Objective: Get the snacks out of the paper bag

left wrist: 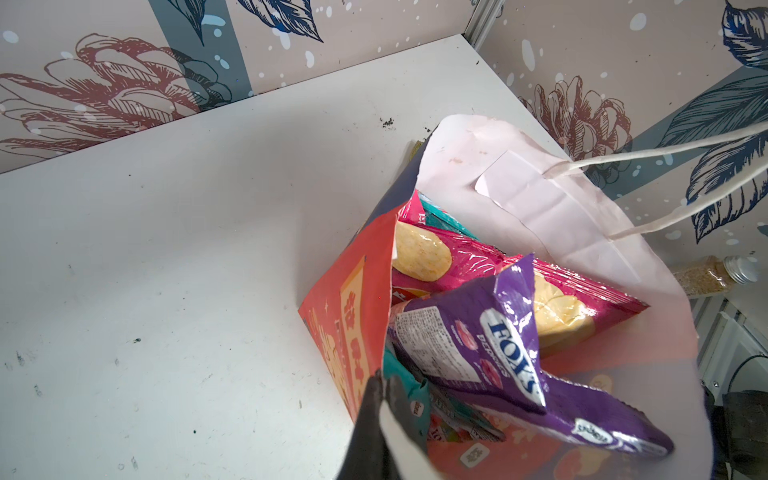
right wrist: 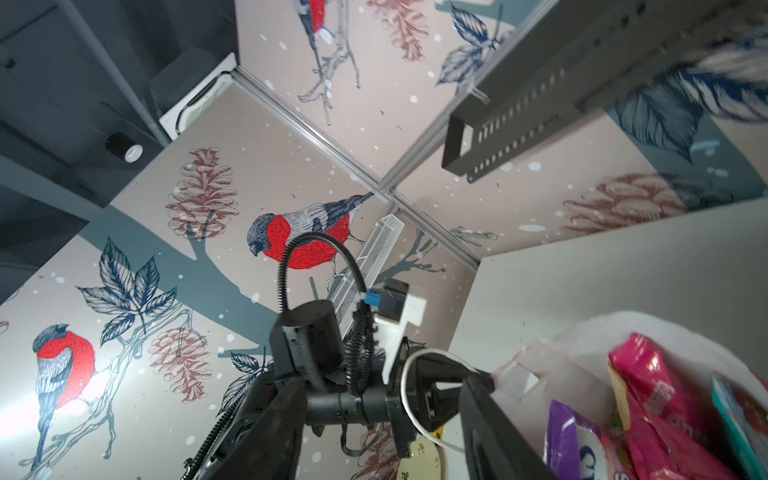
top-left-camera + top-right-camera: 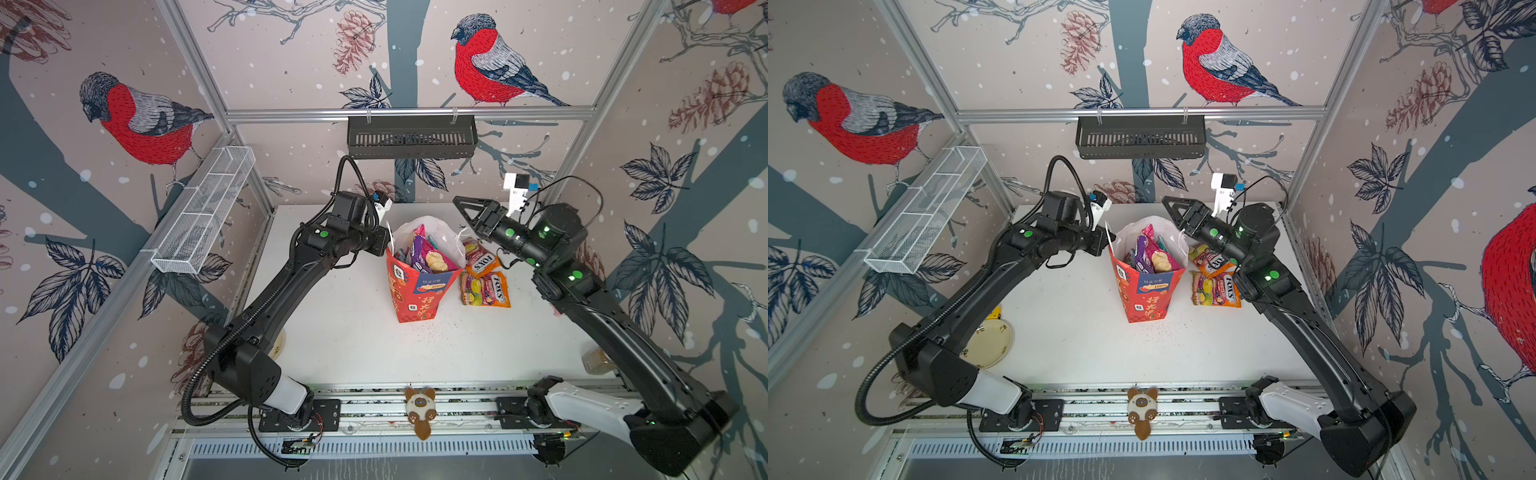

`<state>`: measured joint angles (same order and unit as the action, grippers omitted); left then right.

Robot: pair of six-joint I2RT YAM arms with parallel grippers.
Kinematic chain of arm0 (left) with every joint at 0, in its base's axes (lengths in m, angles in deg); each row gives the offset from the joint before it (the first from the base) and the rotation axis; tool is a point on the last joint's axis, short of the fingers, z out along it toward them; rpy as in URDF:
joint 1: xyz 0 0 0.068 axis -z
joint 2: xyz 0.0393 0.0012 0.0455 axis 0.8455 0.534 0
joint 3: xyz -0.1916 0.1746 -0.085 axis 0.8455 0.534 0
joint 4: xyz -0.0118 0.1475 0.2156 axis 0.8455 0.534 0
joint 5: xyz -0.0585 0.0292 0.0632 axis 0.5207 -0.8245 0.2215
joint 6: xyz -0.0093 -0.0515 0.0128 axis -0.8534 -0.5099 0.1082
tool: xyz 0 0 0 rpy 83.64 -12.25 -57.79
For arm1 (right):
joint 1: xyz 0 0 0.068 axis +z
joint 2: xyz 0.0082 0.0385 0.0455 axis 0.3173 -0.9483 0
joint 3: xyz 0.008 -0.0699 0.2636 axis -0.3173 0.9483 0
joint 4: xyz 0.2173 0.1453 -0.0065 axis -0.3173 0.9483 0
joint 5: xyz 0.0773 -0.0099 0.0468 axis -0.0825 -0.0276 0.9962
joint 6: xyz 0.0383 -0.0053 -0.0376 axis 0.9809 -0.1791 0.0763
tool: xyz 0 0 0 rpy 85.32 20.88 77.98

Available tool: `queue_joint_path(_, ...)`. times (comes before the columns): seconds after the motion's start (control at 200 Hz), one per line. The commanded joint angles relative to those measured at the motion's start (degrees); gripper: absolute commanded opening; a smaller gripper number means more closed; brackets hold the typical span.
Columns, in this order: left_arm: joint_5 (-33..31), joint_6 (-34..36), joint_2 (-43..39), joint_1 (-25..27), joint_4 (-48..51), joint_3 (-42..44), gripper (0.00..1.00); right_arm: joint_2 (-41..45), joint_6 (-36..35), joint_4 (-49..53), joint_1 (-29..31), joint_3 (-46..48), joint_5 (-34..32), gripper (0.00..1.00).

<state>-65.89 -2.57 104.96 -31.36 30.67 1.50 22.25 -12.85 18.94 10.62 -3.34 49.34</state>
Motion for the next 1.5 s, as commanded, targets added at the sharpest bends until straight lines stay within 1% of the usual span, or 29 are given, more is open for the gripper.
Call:
queue_joint_path(0.0, 0.28, 0.37, -1.08, -0.11, -4.68, 0.36, 0.0, -1.83, -11.92, 19.02, 1.52, -8.08, -8.1, 0.54)
queue_joint_path(0.08, 0.28, 0.34, -1.27, -0.13, -4.9, 0.66, 0.0, -4.41, -16.79, 30.0, 4.73, -13.91, -15.07, 0.49)
queue_joint_path(0.155, 0.15, 0.26, -1.27, -0.18, -4.72, 0.66, 0.0, -7.69, -19.66, 37.27, 8.67, -18.36, -17.41, 0.47)
queue_joint_path(0.28, -0.28, -0.04, -1.52, -0.17, -3.86, 0.78, 0.0, -15.53, -20.67, 45.48, 17.05, -25.71, -20.25, 0.46)
queue_joint_path(0.33, -0.47, -0.58, -2.08, -0.1, -3.76, 1.3, 0.0, -18.02, -20.37, 47.35, 19.45, -27.7, -21.62, 0.47)
queue_joint_path(0.38, -0.67, -1.58, -3.17, -0.03, -4.29, 2.5, 0.0, -20.62, -19.52, 50.0, 21.48, -30.12, -24.49, 0.48)
queue_joint_path(0.495, -1.31, -4.18, -6.4, 0.83, -6.75, 6.4, 0.0, -27.06, -18.12, 57.54, 24.07, -36.56, -31.14, 0.49)
queue_joint_path(0.645, -3.23, -6.77, -8.68, 2.31, -7.62, 9.01, 0.0, -33.32, -17.95, 65.03, 25.53, -43.82, -33.28, 0.49)
queue_joint_path(0.72, -4.15, -7.98, -9.54, 2.85, -7.53, 10.14, 0.0, -35.72, -18.17, 68.6, 25.88, -46.01, -33.96, 0.49)
queue_joint_path(0.805, -4.59, -8.8, -10.59, 3.07, -8.12, 11.66, 0.0, -37.01, -18.12, 70.78, 26.03, -46.72, -34.02, 0.53)
queue_joint_path(0.921, -5.84, -9.28, -11.33, 3.15, -8.22, 12.87, 0.0, -36.7, -17.78, 71.55, 25.78, -45.83, -35.34, 0.54)
queue_joint_path(1.026, -6.38, -9.55, -11.76, 3.25, -8.32, 13.48, 0.0, -35.97, -18.38, 69.75, 25.14, -42.99, -33.43, 0.53)
queue_joint_path(1.166, -6.57, -10.19, -12.14, 3.13, -8.49, 13.85, 0.0, -36.62, -19.1, 66.99, 25.11, -41.5, -28.74, 0.54)
queue_joint_path(1.251, -6.47, -10.55, -12.51, 3.16, -9.09, 14.28, 0.0, -37.35, -19.31, 66.68, 25.15, -41.51, -28.45, 0.56)
queue_joint_path(1.496, -6.39, -10.69, -12.73, 3.1, -9.51, 14.51, 0.0, -40.34, -20.33, 64.82, 24.83, -41.74, -28.93, 0.56)
